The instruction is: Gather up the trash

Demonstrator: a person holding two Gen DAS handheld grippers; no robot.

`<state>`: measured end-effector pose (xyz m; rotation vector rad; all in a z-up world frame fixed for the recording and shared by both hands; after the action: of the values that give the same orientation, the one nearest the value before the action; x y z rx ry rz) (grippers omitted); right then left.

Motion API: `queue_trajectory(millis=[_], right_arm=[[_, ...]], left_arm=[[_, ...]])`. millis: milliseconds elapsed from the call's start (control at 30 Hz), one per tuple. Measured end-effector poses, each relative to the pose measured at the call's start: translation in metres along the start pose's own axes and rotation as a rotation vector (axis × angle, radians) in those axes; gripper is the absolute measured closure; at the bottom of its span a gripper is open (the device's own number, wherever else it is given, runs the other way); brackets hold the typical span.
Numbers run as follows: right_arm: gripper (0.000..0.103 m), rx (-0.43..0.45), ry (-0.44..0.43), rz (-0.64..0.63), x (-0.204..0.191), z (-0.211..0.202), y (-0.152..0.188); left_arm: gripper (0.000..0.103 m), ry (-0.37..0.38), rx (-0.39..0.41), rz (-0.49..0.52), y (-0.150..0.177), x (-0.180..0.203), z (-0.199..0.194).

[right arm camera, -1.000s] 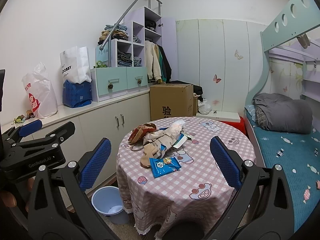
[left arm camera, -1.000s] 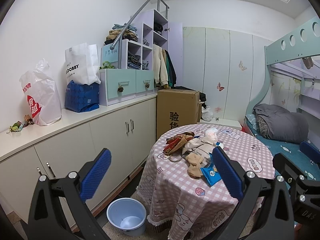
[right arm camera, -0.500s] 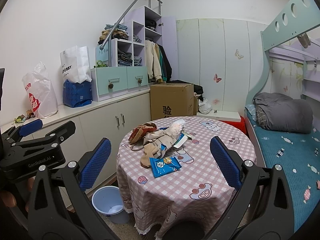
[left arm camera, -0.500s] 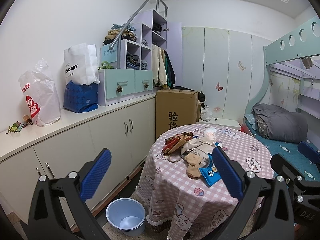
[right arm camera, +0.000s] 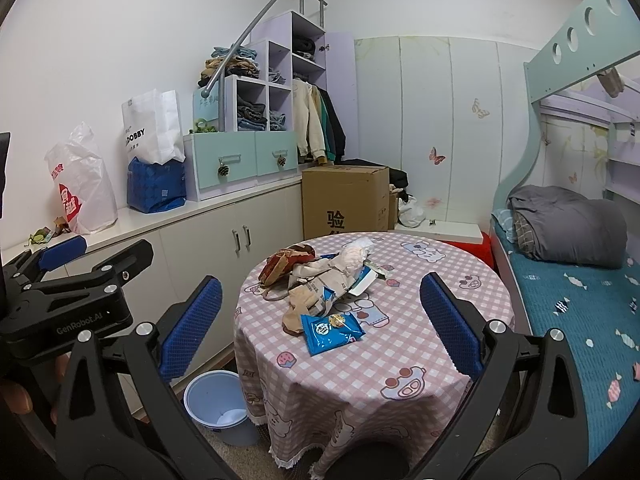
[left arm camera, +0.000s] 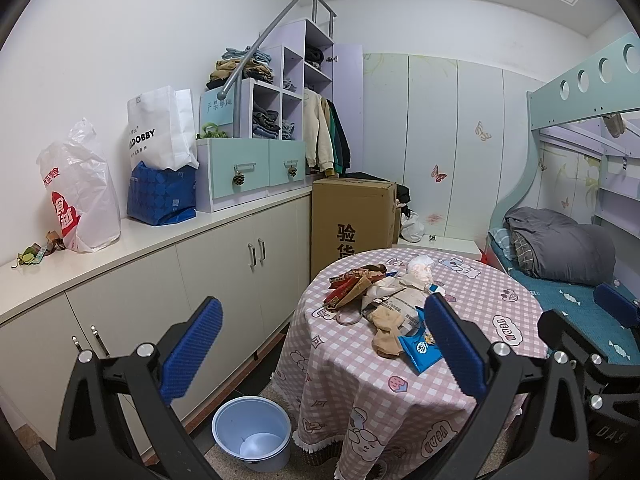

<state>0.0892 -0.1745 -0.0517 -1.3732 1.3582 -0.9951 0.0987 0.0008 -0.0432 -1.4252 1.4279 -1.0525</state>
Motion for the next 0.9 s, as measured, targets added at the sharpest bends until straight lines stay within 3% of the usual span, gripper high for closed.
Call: queue_trajectory(millis=[900], right_arm=[[0.006, -0.008, 0.0, 0.001, -0.0017, 0.0015, 0.0028]], left_arm=[[0.004, 0.001, -0.008, 0.002, 0.0042, 0.0032, 0.0018]])
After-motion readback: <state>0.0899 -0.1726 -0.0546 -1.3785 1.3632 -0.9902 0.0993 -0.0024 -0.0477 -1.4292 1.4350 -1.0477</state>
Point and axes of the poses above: each gripper's, at about its wrist camera, not at the fingertips, and z roughly the way its jaws point, x to its right, y to its underside, the point moved 10 cm from there along z, roughly the way its jaws point
